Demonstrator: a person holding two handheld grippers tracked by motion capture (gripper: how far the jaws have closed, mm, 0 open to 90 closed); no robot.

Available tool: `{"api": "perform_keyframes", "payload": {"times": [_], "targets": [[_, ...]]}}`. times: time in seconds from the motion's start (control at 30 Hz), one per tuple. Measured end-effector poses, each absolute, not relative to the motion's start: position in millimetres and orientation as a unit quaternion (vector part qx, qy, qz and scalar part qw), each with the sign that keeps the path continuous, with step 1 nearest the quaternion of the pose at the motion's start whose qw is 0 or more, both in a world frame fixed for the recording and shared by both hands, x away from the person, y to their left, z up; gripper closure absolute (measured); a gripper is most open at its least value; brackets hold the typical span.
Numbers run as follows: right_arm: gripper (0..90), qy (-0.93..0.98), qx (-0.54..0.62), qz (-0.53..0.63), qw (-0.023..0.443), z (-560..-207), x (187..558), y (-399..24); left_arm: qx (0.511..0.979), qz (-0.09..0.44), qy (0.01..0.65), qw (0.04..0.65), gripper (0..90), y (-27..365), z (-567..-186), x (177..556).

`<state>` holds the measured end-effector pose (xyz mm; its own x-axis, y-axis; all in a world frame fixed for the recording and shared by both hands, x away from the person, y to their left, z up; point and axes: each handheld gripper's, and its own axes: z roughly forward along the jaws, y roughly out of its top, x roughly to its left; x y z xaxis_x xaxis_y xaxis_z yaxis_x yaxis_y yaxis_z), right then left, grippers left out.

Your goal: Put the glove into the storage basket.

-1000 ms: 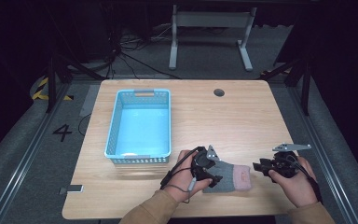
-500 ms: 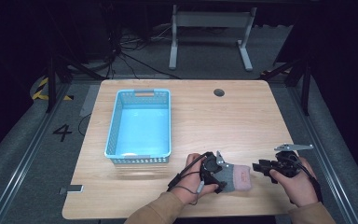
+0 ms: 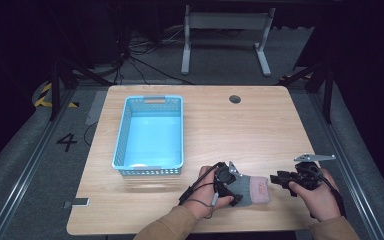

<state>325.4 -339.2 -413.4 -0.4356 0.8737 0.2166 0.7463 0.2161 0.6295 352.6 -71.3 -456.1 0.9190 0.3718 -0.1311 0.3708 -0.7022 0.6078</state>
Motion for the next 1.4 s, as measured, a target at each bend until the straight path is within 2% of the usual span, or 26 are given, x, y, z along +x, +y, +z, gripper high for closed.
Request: {"api": "perform_keyframes", "payload": {"times": [0.03, 0.13, 0.23, 0.37, 0.5, 0.77, 1.4], "targets": [[57.7, 0.774, 0.523, 0.344, 0.093, -413, 325, -339, 0.923, -0.002, 0.201, 0.328, 25.0, -71, -455, 352], [57.7, 0.774, 0.522, 0.346, 0.095, -413, 325, -339, 0.924, -0.013, 0.195, 0.330, 39.4, -71, -454, 349], [57.6, 0.775, 0.521, 0.346, 0.094, -412, 325, -338, 0.924, -0.026, 0.194, 0.329, 47.1, -70, -453, 348], [57.6, 0.774, 0.522, 0.347, 0.094, -413, 325, -337, 0.923, -0.046, 0.194, 0.330, 62.8, -69, -453, 348], [57.7, 0.774, 0.522, 0.347, 0.094, -413, 325, -337, 0.924, -0.038, 0.191, 0.329, 69.8, -70, -451, 346], [57.4, 0.772, 0.523, 0.348, 0.095, -413, 325, -339, 0.920, -0.057, 0.188, 0.338, 74.1, -58, -438, 351], [56.9, 0.768, 0.526, 0.354, 0.093, -412, 328, -339, 0.917, -0.029, 0.181, 0.355, 74.8, -22, -394, 350]]}}
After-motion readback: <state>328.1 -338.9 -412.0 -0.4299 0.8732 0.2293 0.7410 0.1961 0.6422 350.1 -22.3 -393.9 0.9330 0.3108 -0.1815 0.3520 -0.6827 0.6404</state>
